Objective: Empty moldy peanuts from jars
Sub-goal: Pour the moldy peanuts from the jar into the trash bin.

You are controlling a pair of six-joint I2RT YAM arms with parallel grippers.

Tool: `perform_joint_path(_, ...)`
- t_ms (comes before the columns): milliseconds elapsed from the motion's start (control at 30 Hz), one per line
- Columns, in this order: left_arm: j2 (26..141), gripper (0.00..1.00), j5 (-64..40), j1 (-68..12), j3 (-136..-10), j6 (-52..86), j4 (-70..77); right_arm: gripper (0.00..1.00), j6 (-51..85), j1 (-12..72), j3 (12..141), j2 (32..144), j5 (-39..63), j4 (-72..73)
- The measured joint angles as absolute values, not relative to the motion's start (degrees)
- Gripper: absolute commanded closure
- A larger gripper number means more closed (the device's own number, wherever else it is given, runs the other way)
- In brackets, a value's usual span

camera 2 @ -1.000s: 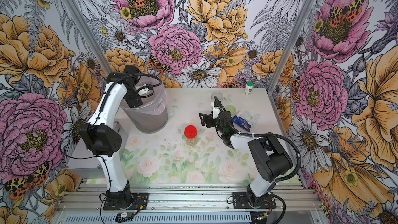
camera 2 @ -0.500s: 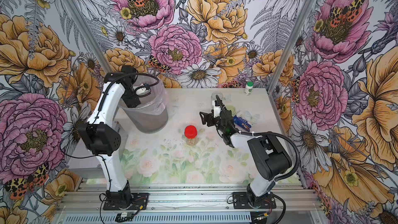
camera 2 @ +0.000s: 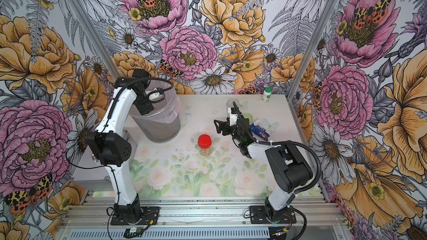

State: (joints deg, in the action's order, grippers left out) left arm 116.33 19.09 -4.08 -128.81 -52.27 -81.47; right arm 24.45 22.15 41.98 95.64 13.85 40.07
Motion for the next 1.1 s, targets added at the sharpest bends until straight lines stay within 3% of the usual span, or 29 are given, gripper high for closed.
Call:
perform_joint_path(267,118.32,0.72,6.17,-6.66,-144.86,-47.55,-80.49,0.11,24.18,21.93,41.91,94.87,14.02,39.59)
perform_joint_path(600,117.38,0.72,-3.07,-4.71,-139.65,-44.36,-80.49,0.11,23.29,19.88,41.80,92.71,14.90,39.42)
perform_joint_path(700,116.25,0.72,-0.03,-4.84,-137.12,-44.56,-80.75,0.11,23.29,19.88,41.65,92.68,14.90,39.42)
perform_joint_path(933,114.50,0.72,24.86,-7.46,-131.74,-49.89,-81.21,0.11,23.55,19.88,41.30,92.71,14.90,39.57)
perform_joint_path(1100,114.98,0.71,28.27,-9.50,-132.68,-52.90,-81.76,0.11,24.27,19.88,41.28,92.71,15.11,39.81)
